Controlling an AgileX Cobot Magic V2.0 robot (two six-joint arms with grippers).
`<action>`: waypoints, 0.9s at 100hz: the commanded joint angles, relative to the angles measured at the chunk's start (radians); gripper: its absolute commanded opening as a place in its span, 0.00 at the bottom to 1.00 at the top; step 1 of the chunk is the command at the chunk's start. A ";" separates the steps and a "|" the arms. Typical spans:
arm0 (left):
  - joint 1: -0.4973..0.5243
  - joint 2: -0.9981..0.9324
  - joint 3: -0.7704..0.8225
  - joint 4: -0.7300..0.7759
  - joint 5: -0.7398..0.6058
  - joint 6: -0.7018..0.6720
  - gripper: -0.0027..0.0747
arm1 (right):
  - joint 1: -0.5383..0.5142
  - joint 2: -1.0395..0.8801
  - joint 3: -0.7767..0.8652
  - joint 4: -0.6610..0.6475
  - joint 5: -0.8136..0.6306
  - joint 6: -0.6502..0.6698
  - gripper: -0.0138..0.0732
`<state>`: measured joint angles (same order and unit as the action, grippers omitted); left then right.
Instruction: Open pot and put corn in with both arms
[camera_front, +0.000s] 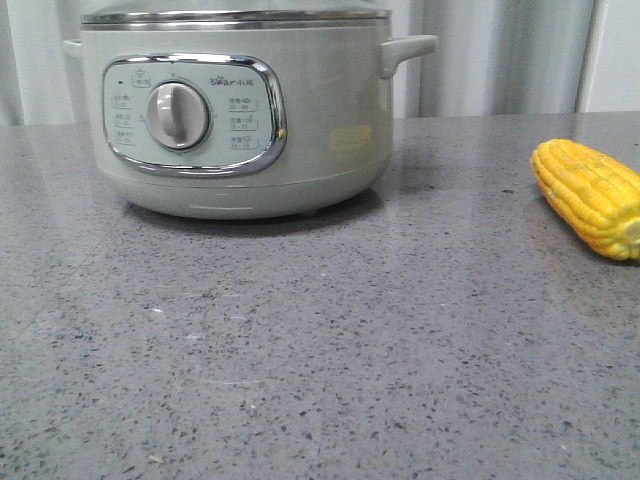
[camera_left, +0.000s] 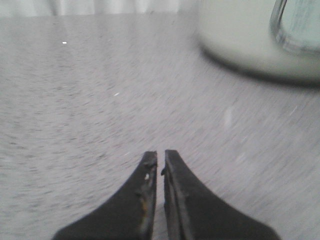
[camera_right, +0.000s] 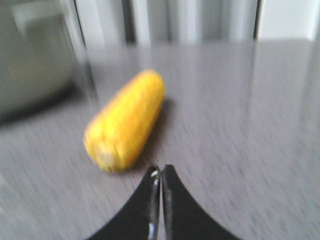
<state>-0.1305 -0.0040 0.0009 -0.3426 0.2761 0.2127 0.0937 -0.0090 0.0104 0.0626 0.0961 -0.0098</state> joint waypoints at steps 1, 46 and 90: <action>0.002 -0.034 0.008 -0.328 -0.146 -0.009 0.01 | -0.004 -0.021 0.020 0.145 -0.199 -0.005 0.08; 0.000 -0.006 -0.126 -0.449 -0.276 0.135 0.01 | -0.004 0.022 -0.173 0.233 -0.123 -0.015 0.08; -0.002 0.547 -0.553 -0.213 -0.152 0.265 0.73 | -0.004 0.506 -0.625 0.015 0.174 -0.019 0.64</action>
<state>-0.1305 0.4397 -0.4550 -0.5541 0.1766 0.4332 0.0937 0.4246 -0.5288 0.0942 0.3308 -0.0178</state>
